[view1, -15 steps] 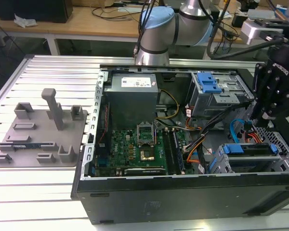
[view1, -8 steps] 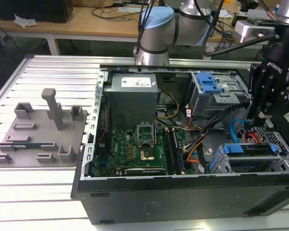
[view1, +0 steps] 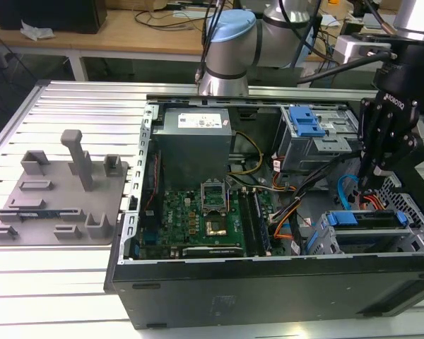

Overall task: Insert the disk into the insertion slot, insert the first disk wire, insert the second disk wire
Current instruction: 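Insert the second disk wire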

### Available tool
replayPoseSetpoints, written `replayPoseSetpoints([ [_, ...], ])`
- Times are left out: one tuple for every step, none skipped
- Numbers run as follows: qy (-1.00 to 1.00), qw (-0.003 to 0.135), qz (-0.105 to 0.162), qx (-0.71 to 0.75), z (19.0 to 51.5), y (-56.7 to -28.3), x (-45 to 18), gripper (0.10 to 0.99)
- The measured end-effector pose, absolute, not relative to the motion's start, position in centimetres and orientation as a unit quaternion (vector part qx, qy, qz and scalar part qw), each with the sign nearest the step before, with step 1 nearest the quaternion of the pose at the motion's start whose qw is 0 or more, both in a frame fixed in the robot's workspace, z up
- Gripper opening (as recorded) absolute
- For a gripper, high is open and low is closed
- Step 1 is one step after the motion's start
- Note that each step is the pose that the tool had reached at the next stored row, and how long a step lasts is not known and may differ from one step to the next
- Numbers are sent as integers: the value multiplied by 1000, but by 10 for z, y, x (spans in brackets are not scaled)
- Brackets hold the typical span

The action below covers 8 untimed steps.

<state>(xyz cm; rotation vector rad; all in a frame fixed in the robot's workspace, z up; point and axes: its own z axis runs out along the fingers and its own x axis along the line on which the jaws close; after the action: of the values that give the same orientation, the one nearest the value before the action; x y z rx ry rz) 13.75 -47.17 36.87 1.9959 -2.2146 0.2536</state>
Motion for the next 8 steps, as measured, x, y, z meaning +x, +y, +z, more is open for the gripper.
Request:
replayPoseSetpoints([
  [-738, 75, 85, 665, 369, -472, 137, 302],
  [-738, 75, 85, 665, 369, -472, 137, 302],
  [-738, 75, 85, 665, 368, -472, 137, 302],
  [-739, 75, 85, 664, 368, -472, 137, 302],
  [-740, 75, 85, 664, 368, -472, 137, 302],
  [-740, 75, 84, 663, 367, -472, 137, 302],
  [-740, 75, 84, 663, 367, -472, 137, 302],
  [-740, 75, 84, 663, 367, -472, 137, 302],
])
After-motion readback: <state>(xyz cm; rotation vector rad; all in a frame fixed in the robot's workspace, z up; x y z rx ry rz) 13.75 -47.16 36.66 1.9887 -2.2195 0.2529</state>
